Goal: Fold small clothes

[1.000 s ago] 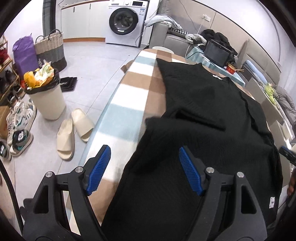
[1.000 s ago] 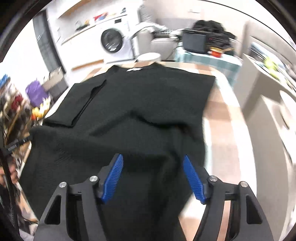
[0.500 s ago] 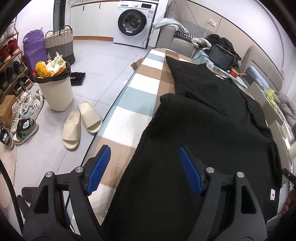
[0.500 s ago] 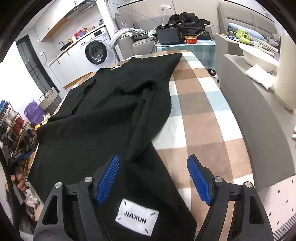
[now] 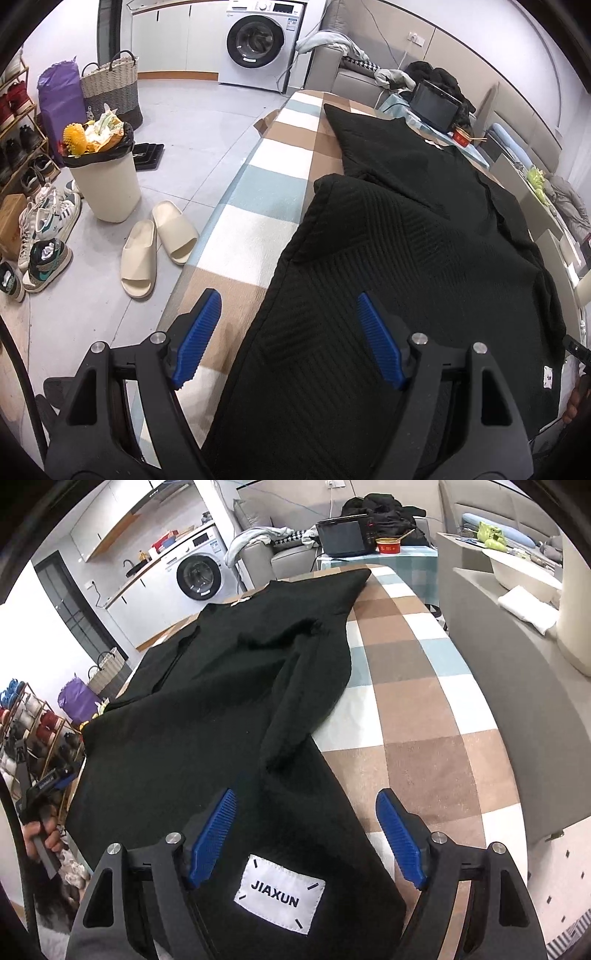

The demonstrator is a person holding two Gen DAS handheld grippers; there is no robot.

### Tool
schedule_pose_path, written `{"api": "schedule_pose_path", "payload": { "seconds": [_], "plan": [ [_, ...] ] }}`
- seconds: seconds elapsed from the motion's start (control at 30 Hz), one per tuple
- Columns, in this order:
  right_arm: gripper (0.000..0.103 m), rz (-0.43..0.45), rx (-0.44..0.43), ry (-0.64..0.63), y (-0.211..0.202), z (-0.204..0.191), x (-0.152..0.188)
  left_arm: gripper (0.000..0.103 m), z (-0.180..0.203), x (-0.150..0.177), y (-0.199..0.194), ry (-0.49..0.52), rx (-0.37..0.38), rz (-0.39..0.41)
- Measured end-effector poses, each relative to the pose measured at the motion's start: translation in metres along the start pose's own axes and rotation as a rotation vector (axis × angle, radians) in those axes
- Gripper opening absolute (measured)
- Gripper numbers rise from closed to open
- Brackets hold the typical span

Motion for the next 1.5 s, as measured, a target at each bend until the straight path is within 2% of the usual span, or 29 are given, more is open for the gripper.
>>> {"api": "schedule_pose_path", "payload": {
  "seconds": [0.1,0.33,0.47,0.6,0.73,0.87,1.0,1.17,1.4,1.5],
  "plan": [
    [0.08,-0.017,0.015,-0.013,0.003,0.0,-0.002,0.074,0.003,-0.008,0.009,-0.007,0.013,-0.007],
    [0.08,-0.036,0.053,0.048,0.007,0.006,-0.012,0.074,0.008,-0.031,0.028,0.0,0.03,-0.017],
    [0.08,-0.005,0.063,0.099,0.0,0.002,-0.015,0.074,0.006,-0.047,0.037,0.003,0.065,-0.018],
    [0.08,0.01,0.097,0.124,-0.007,-0.006,-0.011,0.074,0.009,-0.067,0.045,0.054,0.13,-0.011],
    [0.08,0.012,0.138,0.15,-0.011,-0.013,-0.004,0.074,0.013,-0.083,0.057,0.105,0.156,-0.025],
    [0.082,-0.011,0.134,0.149,-0.004,-0.023,-0.002,0.074,0.015,-0.093,0.066,0.123,0.171,-0.038],
    [0.082,-0.027,0.111,0.143,0.006,-0.027,-0.004,0.074,0.013,-0.092,0.069,0.099,0.172,-0.054],
    [0.082,-0.048,0.099,0.077,0.009,-0.026,-0.006,0.074,0.014,-0.078,0.067,0.079,0.131,-0.05],
    [0.082,-0.127,0.058,-0.048,0.02,-0.008,-0.009,0.074,0.007,-0.049,0.063,0.022,0.006,-0.068],
    [0.072,-0.13,0.072,-0.118,0.026,-0.008,-0.007,0.074,0.008,-0.038,0.059,0.031,-0.026,-0.08]
  ]
}}
Point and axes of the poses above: each gripper's, at about its wrist camera, not at the fingertips, and y roughly the way its jaws point, z to its right, x to its underside, the point moved 4 cm from there along y, roughly the way its jaws point, and after that the axes turned 2 degrees about z, right-handed, at the moved point
